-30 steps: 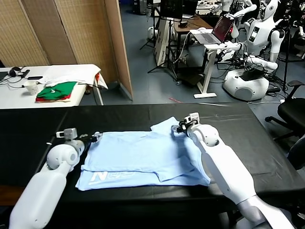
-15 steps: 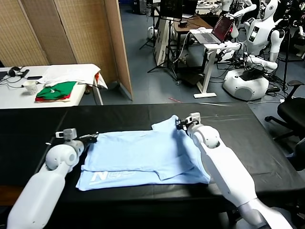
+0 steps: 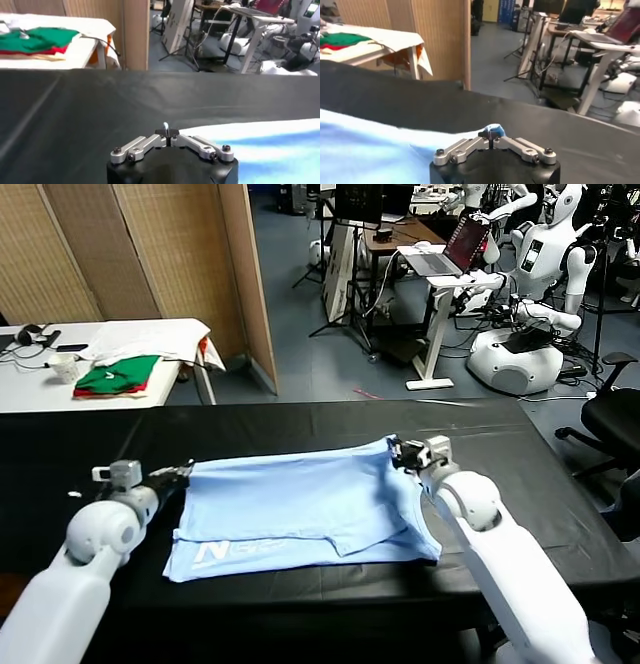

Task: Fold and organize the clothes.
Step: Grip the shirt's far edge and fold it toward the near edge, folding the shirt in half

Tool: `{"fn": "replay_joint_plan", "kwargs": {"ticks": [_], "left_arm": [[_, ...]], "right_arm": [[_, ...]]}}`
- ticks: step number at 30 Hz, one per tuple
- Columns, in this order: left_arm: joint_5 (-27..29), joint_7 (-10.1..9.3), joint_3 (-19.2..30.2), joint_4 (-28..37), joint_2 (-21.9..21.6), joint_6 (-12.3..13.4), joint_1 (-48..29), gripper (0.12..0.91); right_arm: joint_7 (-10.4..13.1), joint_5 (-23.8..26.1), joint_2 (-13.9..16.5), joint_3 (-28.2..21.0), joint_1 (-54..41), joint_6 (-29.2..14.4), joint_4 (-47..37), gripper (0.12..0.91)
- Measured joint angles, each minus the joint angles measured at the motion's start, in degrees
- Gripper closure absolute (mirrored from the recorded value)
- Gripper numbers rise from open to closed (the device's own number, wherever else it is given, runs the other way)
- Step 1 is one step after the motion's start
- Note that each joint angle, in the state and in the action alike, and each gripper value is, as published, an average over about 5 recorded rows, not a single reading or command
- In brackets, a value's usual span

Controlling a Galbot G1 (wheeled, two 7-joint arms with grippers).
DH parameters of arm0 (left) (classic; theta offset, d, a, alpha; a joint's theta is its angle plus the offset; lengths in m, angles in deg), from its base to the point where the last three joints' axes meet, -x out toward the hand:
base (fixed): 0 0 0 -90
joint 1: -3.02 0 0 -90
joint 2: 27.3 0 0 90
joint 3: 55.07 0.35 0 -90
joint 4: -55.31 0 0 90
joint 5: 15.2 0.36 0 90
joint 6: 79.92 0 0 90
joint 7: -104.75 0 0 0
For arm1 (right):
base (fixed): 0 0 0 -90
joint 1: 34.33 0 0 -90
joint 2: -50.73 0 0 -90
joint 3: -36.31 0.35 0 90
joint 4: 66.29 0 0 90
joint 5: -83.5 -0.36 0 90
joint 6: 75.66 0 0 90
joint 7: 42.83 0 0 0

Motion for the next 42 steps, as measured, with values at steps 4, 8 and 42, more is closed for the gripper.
{"fn": "replay_joint_plan", "kwargs": {"ticks": [4,8,42], "left_arm": [[2.4,-0.03,-1.0,-4.0,0.8,-0.3,4.4,0.88],[5.0,-0.2,-1.7,-6.5,1.3,-1.3,7.8,0.88],[13.0,-0.63,-7.3,-13.5,7.0,0.4,16.8,0.203]], "right_arm": [[0.8,1.9,0.7,1.2,4.9,2.6,4.6,0.885],[1.3,2.9,1.0,2.1,9.1,3.7,7.8,0.885],[3.0,-3.5,-2.7,11.5,19.4,1.2,15.9,0.14]]}}
